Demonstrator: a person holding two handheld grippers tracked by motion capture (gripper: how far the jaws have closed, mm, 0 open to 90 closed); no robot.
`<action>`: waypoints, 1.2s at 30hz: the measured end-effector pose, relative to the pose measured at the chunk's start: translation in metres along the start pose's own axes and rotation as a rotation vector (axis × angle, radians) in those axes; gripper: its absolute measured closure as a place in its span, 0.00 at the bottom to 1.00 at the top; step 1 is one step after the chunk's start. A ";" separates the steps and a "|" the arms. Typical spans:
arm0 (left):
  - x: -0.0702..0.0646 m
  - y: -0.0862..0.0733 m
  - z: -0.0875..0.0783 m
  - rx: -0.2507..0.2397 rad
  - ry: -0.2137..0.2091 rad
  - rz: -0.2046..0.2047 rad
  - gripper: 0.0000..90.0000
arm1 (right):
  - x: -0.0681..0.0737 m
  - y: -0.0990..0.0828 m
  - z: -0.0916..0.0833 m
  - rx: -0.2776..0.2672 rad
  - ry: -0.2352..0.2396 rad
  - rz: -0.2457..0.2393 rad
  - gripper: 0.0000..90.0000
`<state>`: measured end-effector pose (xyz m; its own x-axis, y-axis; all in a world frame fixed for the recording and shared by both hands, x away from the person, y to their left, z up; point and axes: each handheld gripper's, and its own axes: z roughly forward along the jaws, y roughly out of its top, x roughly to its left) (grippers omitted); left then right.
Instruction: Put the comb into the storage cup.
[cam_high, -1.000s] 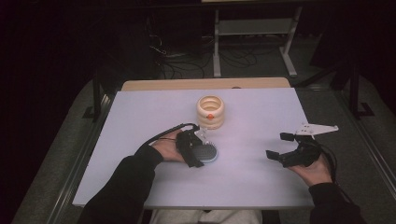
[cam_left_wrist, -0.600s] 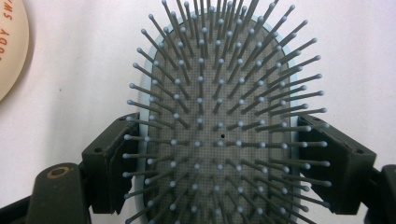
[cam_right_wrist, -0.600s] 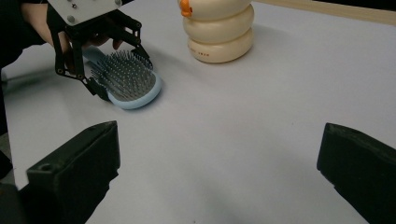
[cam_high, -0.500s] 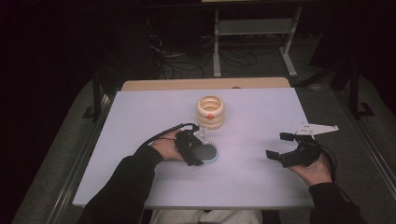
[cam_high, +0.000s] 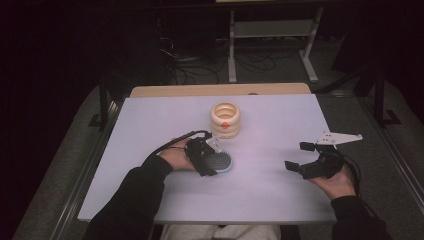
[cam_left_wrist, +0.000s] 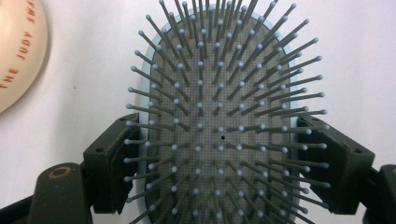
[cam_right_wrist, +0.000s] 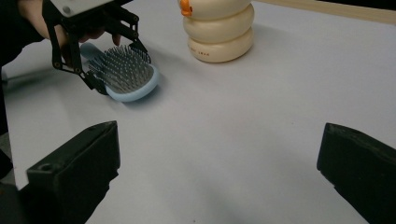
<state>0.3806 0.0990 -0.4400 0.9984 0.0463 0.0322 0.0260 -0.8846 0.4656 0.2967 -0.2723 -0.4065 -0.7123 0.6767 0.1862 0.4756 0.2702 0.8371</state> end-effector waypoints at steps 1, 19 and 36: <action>0.001 0.000 -0.003 -0.004 0.001 0.000 0.22 | 0.000 0.000 0.000 -0.001 0.000 -0.001 0.00; 0.007 0.003 -0.030 -0.025 0.004 -0.028 0.22 | 0.000 0.000 0.000 0.002 0.005 0.001 0.00; 0.015 0.002 -0.063 -0.074 0.046 -0.053 0.22 | -0.001 -0.001 0.000 0.002 0.005 0.003 0.00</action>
<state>0.3920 0.1266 -0.3828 0.9923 0.1148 0.0462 0.0728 -0.8437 0.5318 0.2969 -0.2727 -0.4071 -0.7134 0.6739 0.1918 0.4790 0.2692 0.8355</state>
